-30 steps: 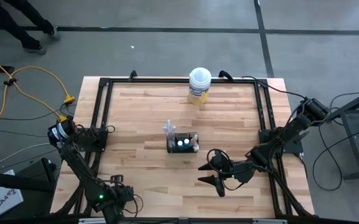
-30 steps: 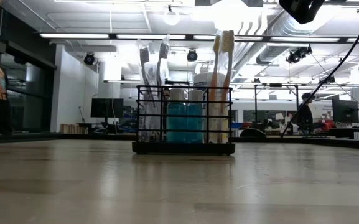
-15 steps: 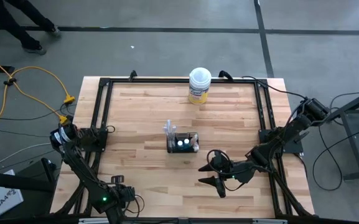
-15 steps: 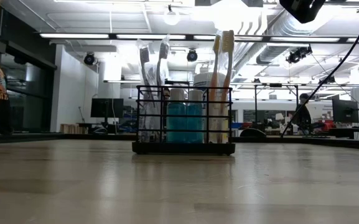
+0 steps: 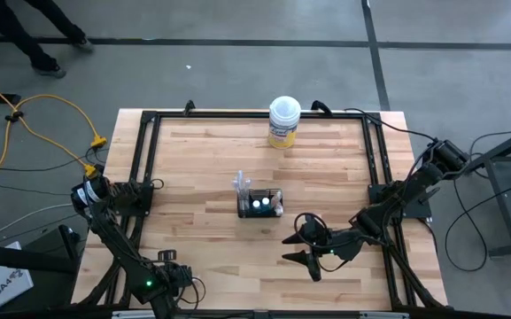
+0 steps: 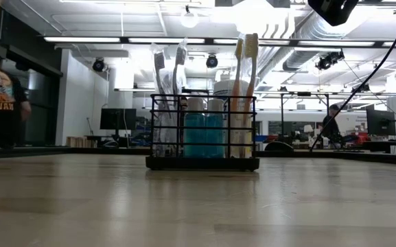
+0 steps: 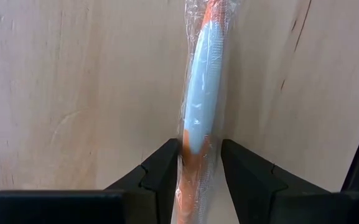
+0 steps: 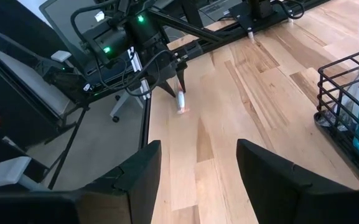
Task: Pick & Place toothbrushing station
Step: Put the orange toothbrush into the wire organizer
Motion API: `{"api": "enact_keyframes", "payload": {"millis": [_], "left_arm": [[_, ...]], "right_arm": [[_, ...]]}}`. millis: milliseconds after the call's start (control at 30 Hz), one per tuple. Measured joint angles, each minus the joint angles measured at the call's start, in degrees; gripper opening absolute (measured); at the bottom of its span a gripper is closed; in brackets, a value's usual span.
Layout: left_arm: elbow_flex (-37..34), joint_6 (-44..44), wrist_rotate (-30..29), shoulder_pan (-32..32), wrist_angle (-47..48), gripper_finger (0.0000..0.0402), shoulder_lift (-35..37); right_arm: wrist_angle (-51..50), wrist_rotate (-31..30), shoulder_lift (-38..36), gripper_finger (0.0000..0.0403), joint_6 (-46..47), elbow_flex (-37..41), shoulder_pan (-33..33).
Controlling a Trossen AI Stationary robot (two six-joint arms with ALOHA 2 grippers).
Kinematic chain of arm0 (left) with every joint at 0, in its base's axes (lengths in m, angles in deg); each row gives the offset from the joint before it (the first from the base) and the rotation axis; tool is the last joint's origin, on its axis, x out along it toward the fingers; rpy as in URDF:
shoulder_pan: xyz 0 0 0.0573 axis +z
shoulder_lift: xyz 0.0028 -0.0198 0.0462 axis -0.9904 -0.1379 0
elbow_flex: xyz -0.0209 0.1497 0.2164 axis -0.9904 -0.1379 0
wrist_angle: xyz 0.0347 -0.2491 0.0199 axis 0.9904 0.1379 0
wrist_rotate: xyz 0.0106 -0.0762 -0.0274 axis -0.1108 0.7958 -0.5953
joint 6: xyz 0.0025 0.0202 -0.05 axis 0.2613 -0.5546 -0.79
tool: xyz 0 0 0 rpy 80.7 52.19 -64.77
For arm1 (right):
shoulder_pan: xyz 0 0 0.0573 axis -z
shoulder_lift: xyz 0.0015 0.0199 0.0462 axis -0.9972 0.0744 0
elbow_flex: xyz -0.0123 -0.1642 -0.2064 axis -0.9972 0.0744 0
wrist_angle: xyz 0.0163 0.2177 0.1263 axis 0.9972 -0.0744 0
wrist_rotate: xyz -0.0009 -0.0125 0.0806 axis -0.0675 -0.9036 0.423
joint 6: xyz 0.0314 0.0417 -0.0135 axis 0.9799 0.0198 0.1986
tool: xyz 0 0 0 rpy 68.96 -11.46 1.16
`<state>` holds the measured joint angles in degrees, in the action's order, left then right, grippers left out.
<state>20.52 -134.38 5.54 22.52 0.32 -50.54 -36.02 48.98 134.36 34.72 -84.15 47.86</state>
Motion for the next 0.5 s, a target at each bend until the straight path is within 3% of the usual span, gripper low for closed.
{"api": "enact_keyframes", "payload": {"millis": [200, 500], "left_arm": [[-0.02, 0.0, 0.14, 0.0, -0.04, 0.0115, -0.04], [-0.02, 1.93, 0.34, 0.0, -0.28, 0.0038, -0.09]], "right_arm": [[0.0, 0.0, 0.0, 0.0201, 0.0, 0.0, 0.0], [0.0, 0.0, 0.0, 0.0201, 0.0, 0.0, 0.0]]}}
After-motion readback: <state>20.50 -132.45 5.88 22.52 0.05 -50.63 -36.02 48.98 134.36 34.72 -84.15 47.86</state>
